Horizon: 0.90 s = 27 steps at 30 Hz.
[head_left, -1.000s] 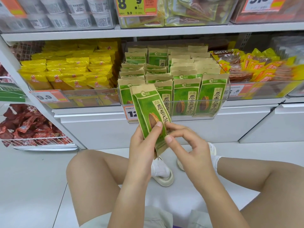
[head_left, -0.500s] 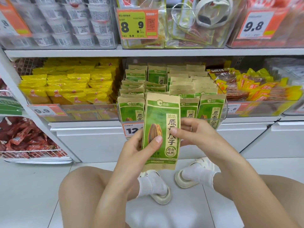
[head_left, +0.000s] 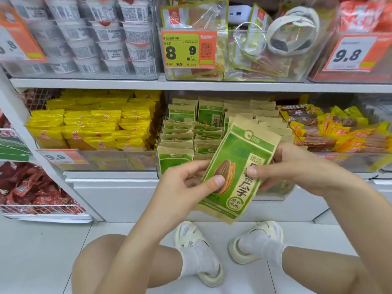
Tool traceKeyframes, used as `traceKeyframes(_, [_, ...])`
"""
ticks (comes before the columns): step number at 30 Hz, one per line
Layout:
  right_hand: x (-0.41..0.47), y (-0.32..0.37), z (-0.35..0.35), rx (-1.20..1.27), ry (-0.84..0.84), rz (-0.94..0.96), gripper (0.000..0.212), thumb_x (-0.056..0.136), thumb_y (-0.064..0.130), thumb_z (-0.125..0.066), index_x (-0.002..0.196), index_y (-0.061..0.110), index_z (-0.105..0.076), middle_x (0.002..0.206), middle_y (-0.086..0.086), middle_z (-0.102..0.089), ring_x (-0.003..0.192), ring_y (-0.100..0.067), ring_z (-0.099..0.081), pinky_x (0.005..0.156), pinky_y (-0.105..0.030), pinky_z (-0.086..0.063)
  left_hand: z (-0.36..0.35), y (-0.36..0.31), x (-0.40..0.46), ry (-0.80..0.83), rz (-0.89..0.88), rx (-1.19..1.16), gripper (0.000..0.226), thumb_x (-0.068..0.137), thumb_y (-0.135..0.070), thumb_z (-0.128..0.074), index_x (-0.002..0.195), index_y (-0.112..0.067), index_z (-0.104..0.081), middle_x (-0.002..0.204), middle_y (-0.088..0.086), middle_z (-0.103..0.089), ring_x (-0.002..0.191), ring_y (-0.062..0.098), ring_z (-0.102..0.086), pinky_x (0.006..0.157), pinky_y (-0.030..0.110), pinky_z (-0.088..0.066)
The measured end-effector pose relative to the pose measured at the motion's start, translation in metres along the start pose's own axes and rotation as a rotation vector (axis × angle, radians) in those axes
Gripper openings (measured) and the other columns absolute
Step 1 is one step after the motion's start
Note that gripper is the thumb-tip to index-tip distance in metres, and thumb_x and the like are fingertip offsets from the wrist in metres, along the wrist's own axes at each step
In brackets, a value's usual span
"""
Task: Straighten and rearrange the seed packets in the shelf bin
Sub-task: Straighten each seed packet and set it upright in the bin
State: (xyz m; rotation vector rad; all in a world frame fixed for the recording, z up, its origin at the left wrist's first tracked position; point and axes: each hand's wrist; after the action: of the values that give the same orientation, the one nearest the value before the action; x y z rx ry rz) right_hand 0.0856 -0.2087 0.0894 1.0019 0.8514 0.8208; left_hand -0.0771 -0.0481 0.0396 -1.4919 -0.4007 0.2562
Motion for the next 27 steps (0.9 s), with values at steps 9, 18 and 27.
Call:
traceKeyframes(9, [0.027,0.035,0.054,0.000,-0.471,0.392,0.029,0.069,0.019,-0.071,0.097,0.022,-0.066,0.086,0.011,-0.075,0.082,-0.007,-0.071,0.067,-0.019,-0.056,0.045,-0.031,0.085,-0.183,-0.117,0.868,0.038,0.101,-0.039,-0.046,0.134,-0.026,-0.059,0.133,-0.009,-0.061,0.125,0.009,-0.052,0.100,0.028,-0.040])
traceKeyframes(18, [0.109,0.007,0.049,-0.530,-0.617,0.379,0.012,0.085,0.027,-0.072,0.090,0.017,-0.076,0.049,0.017,-0.053,0.050,0.000,-0.044,0.051,-0.016,-0.030,0.041,0.000,0.145,0.214,0.081,1.284,0.062,0.097,-0.060,-0.035,0.150,-0.027,-0.035,0.144,0.003,-0.052,0.133,0.026,-0.045,0.113,0.042,-0.031])
traceKeyframes(27, [0.154,-0.005,0.041,-0.824,-0.493,0.258,0.023,0.091,0.031,-0.063,0.111,0.022,-0.071,0.084,0.002,-0.072,0.072,-0.014,-0.062,0.062,-0.023,-0.042,0.043,0.001,0.141,0.191,0.066,1.250,0.054,0.099,-0.057,-0.036,0.145,-0.029,-0.042,0.142,-0.001,-0.053,0.132,0.022,-0.044,0.112,0.037,-0.027])
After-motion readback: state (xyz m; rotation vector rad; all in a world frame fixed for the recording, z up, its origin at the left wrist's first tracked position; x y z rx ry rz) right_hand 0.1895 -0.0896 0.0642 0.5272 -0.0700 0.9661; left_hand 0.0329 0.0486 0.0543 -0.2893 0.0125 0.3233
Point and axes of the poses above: each hand's wrist, its own x-axis towards the middle knuckle, its own z-axis out of the back of the hand, y = z × x
